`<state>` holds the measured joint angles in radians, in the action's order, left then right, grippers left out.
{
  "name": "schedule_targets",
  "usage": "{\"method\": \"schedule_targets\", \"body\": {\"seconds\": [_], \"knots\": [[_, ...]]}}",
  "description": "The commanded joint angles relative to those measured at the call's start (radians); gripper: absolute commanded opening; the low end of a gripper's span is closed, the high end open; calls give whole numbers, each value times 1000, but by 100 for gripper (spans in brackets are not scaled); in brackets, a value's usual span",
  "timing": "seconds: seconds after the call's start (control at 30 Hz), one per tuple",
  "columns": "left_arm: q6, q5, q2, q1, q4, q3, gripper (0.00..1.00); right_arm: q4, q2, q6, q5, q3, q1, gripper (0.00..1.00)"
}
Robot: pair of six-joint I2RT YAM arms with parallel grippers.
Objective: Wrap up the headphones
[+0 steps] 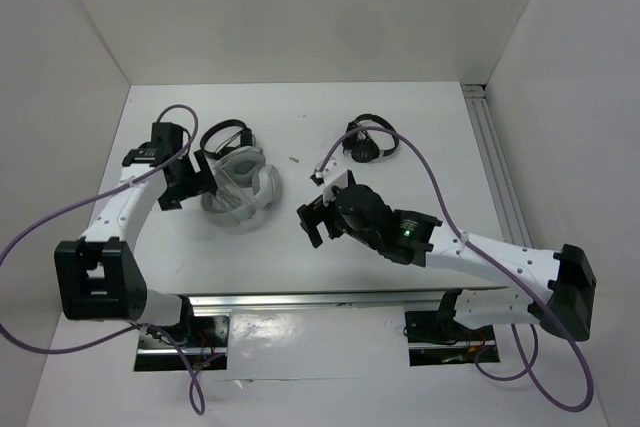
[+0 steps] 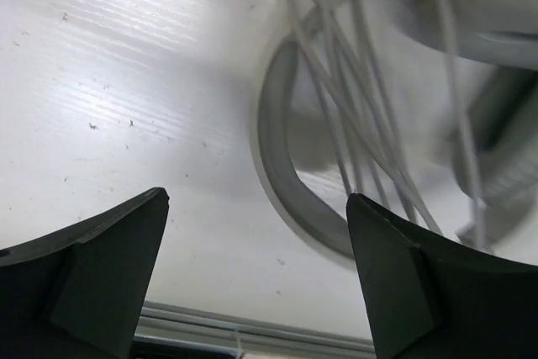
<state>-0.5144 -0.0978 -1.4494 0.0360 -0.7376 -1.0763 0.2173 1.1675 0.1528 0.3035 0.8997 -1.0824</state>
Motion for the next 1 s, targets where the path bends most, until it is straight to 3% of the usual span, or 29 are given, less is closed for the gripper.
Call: {"method": "schedule_targets", "body": {"seconds": [0.0, 0.17, 0.37, 0.5, 0.73, 0.97], "knots": [[60, 62, 86, -8, -72, -54, 100, 45, -49, 17, 31, 77, -16, 100], [88, 95, 207, -31, -120, -97, 100, 102, -58, 66, 107, 133, -16, 100], [129, 240, 539, -58, -95, -113, 100, 226, -167, 192, 252, 154, -25, 100], [139, 311, 688, -58, -147, -132, 100, 368, -244, 315, 266, 182, -25, 100], [85, 378, 1001, -58, -161, -159, 100, 557, -457, 376, 233, 202, -25, 100], [8, 444, 1123, -68, -152, -89, 100, 680, -598, 442, 285, 191, -25, 100]]}}
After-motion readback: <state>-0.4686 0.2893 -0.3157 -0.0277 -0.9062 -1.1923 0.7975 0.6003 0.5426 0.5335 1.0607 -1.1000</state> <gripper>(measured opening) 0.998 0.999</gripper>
